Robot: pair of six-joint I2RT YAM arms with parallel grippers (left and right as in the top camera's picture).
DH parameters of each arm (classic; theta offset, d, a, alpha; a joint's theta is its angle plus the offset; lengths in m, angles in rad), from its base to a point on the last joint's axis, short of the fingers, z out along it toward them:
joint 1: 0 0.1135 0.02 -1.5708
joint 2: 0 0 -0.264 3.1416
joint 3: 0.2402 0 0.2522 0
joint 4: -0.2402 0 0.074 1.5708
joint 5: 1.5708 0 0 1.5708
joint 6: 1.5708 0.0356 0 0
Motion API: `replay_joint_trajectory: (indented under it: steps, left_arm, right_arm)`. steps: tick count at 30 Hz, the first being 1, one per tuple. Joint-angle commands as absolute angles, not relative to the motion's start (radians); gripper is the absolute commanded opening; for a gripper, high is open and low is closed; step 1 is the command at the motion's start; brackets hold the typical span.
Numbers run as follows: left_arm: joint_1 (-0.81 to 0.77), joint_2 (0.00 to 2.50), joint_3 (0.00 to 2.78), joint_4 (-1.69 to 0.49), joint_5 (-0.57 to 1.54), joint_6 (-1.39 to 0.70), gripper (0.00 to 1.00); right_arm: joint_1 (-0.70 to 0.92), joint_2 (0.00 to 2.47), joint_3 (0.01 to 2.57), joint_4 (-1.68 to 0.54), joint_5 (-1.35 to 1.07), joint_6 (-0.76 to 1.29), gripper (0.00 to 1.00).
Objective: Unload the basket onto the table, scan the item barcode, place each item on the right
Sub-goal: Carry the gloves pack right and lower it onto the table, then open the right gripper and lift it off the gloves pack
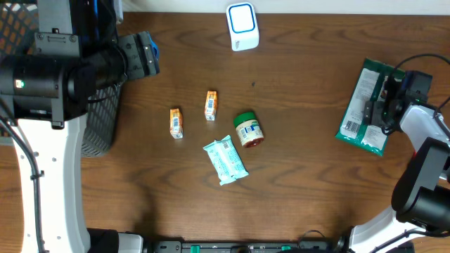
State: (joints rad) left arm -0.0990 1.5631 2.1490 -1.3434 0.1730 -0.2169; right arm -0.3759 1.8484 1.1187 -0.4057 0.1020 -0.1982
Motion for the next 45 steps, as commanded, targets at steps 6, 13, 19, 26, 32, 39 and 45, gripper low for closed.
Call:
replay_joint_trajectory:
  steps: [6,13,19,26,32,39,45]
  left_arm:
    - [-0.094,1.567,2.158,-1.346,0.163,-0.219,0.82]
    - [-0.094,1.567,2.158,-1.346,0.163,-0.219,0.82]
    - [-0.094,1.567,2.158,-1.346,0.163,-0.219,0.82]
    - [-0.094,1.567,2.158,-1.346,0.163,-0.219,0.82]
    - [-0.094,1.567,2.158,-1.346,0.163,-0.219,0.82]
    - [-0.094,1.567,2.158,-1.346,0.163,-0.219,0.82]
    - [-0.094,1.567,2.158,-1.346,0.163,-0.219,0.82]
  right_arm:
    - [-0.345,1.787,1.139,-0.434,0.084,-0.126,0.93]
    - [-0.307,1.732,1.138,-0.429,-0.298,-0.04,0.98]
    - [-0.271,1.756,1.119,-0.418,-0.51,-0.037,0.99]
    - [-0.212,1.825,1.101,-0.364,-0.354,0.065,0.01]
    - [-0.16,1.923,1.101,-0.315,-0.283,0.1,0.01]
    - [-0.152,1.954,1.101,-0.33,-0.012,0.116,0.01]
    - [-0.152,1.954,1.101,-0.378,0.247,0.205,0.01]
